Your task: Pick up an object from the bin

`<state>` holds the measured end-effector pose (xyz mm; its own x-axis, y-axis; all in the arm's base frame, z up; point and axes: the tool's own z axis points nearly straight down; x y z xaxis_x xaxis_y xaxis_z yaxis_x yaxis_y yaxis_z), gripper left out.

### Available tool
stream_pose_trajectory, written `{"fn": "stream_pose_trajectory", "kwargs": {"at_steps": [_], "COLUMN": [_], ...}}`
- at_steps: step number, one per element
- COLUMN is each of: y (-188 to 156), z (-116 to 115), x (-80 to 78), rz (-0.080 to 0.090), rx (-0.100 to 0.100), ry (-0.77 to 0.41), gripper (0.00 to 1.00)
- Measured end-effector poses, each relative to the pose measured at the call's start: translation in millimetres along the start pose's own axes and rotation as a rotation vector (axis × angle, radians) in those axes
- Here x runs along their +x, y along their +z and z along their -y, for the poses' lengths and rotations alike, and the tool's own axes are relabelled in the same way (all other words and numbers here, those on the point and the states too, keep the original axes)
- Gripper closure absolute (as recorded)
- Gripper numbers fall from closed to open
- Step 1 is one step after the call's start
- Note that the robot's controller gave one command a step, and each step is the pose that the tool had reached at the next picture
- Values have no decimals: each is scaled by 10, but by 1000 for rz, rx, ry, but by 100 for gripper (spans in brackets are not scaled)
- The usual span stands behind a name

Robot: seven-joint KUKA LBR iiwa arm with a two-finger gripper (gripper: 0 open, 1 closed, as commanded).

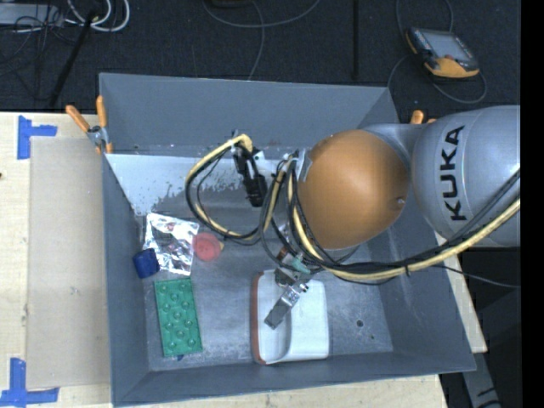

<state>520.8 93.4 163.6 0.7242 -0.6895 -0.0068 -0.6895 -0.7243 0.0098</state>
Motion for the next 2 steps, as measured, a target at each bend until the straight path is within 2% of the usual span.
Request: {"fn": "stream_pose_trajectory", "kwargs": {"at_steps": [1,2], "y": [964,922], "z": [223,236], "x": [407,423], "rz": [0,-5], "rx": [4,10], "ry": [-126,-123], "gripper": [0,100]}}
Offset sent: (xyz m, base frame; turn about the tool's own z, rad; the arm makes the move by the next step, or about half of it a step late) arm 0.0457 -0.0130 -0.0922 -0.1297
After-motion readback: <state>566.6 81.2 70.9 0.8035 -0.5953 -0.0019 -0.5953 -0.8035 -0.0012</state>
